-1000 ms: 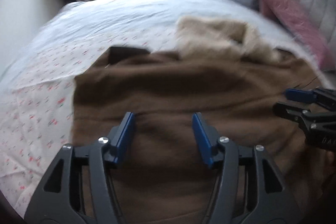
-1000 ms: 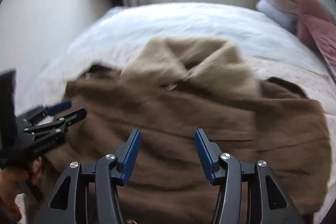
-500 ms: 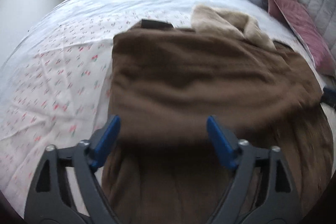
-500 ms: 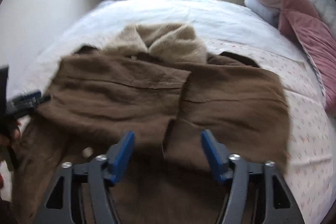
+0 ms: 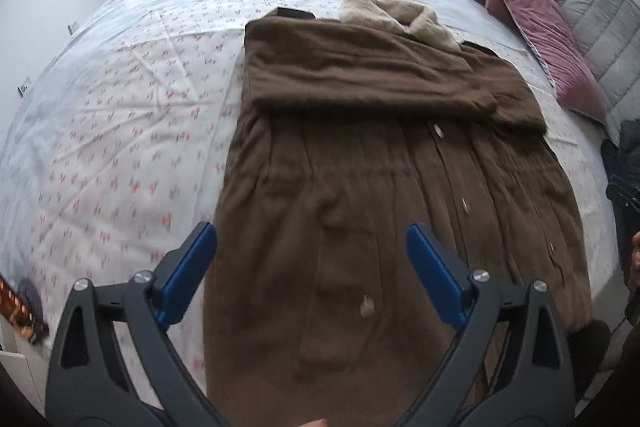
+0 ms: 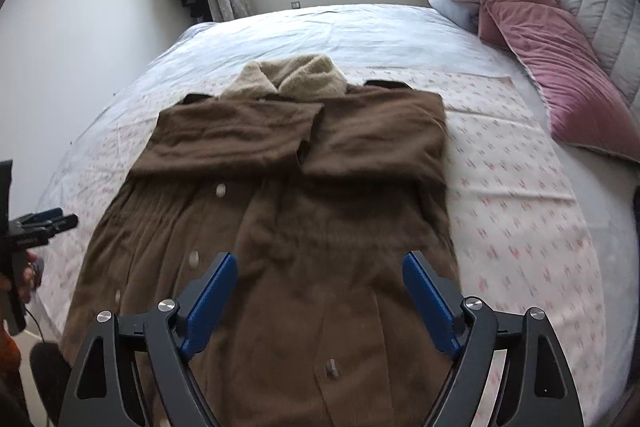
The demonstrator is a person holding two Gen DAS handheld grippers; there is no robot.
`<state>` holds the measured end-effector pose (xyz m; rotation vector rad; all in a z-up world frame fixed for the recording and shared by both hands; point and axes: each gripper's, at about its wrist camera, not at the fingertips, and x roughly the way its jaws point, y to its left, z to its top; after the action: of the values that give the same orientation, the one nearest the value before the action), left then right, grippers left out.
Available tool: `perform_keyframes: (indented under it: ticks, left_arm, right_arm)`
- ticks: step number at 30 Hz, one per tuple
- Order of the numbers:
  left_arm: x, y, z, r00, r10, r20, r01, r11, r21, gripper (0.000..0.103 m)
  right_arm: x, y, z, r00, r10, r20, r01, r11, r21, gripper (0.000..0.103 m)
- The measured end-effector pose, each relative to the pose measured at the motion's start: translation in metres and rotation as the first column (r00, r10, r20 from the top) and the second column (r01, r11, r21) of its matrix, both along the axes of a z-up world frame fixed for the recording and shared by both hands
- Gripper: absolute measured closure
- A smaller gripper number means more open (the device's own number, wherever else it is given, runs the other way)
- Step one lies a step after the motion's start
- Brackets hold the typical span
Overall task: Fold large clothes
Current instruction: 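Move both grippers to the jacket hem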
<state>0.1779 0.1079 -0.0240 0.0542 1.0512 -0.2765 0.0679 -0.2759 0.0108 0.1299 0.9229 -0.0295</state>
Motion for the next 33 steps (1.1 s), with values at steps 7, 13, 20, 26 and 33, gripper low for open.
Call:
perform_keyframes:
  ticks: [7,13,20,26,33]
  left_arm:
    - [-0.046,0.025,-0.005,0.998,-0.042,-0.041,0.042,0.999,0.012,0.007]
    - [-0.063,0.057,-0.027,0.987,-0.080,-0.142,0.095,0.990,0.101,0.007]
    - [-0.064,0.084,-0.075,0.945,-0.053,-0.322,0.062,0.998,0.018,0.007]
    - [-0.060,0.085,-0.113,0.899,-0.043,-0.436,0.040,0.999,-0.017,0.007]
    - [-0.065,0.083,-0.128,0.888,-0.053,-0.456,0.034,0.998,-0.051,0.004]
  right_arm:
    - [-0.063,-0.006,-0.014,0.999,-0.010,-0.042,0.012,0.999,0.048,0.017]
    - [-0.100,-0.021,-0.035,0.994,-0.011,-0.112,0.015,0.999,0.035,0.017]
    - [-0.123,-0.049,-0.063,0.979,-0.042,-0.199,0.061,0.994,0.090,0.017]
    - [-0.128,-0.086,-0.090,0.946,-0.081,-0.315,0.162,0.957,0.241,0.017]
    - [-0.131,-0.113,-0.115,0.904,-0.156,-0.397,0.264,0.936,0.235,0.017]
